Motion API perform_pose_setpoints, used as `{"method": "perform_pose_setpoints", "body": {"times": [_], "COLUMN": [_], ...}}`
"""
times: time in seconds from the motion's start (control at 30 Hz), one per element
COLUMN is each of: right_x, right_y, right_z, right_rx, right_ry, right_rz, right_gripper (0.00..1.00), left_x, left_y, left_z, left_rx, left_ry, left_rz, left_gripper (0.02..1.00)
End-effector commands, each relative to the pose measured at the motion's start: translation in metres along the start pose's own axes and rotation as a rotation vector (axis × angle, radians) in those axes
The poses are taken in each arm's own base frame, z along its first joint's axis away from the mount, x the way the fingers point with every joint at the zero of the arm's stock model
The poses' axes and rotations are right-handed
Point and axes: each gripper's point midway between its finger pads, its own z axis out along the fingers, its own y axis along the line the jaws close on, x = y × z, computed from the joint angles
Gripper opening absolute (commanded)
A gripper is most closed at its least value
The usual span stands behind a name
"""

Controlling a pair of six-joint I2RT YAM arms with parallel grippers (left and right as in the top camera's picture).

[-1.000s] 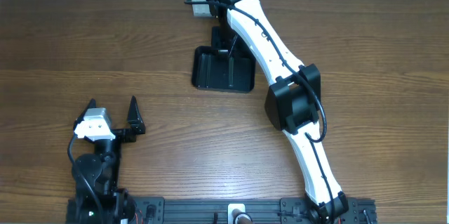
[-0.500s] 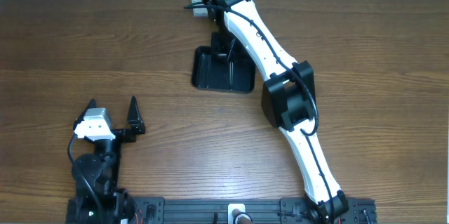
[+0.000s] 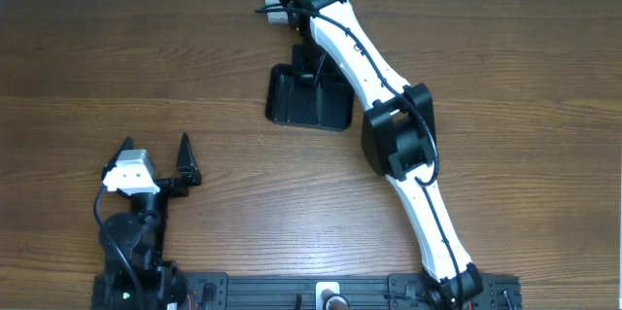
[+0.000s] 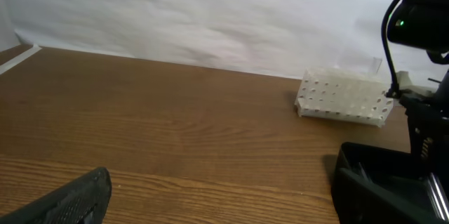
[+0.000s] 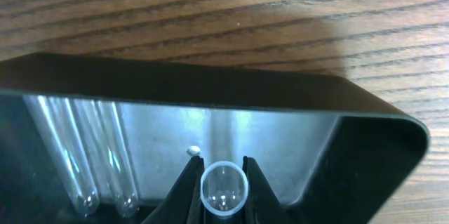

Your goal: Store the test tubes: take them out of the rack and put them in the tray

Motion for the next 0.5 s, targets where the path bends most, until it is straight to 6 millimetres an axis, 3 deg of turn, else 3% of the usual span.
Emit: {"method": "perform_pose_setpoints", "body": {"times": [0.03, 0.2, 0.5], "right_x": [-0.0015, -0.0037, -0.0093], "right_y": [-0.0047, -0.0077, -0.0106], "right_z": [0.0201, 0.0207, 0.0205], "right_rx": [0.023, 0.036, 0.047], "right_ry": [0.029, 0.021, -0.002], "right_rz": [0.013, 0.015, 0.018], "right_gripper": [0.134, 0.198, 0.209], "left_x": [0.0018, 0.0019, 0.0017], "left_y": [-0.002, -0.002, -0.002], "left_z": [-0.0001, -0.0001, -0.0001], "left_rx": [0.013, 0.013, 0.013], "left_ry": [0.003, 0.003, 0.002], "left_rz": [0.015, 0.015, 0.015], "left_gripper": [0.998, 0.996, 0.998]}}
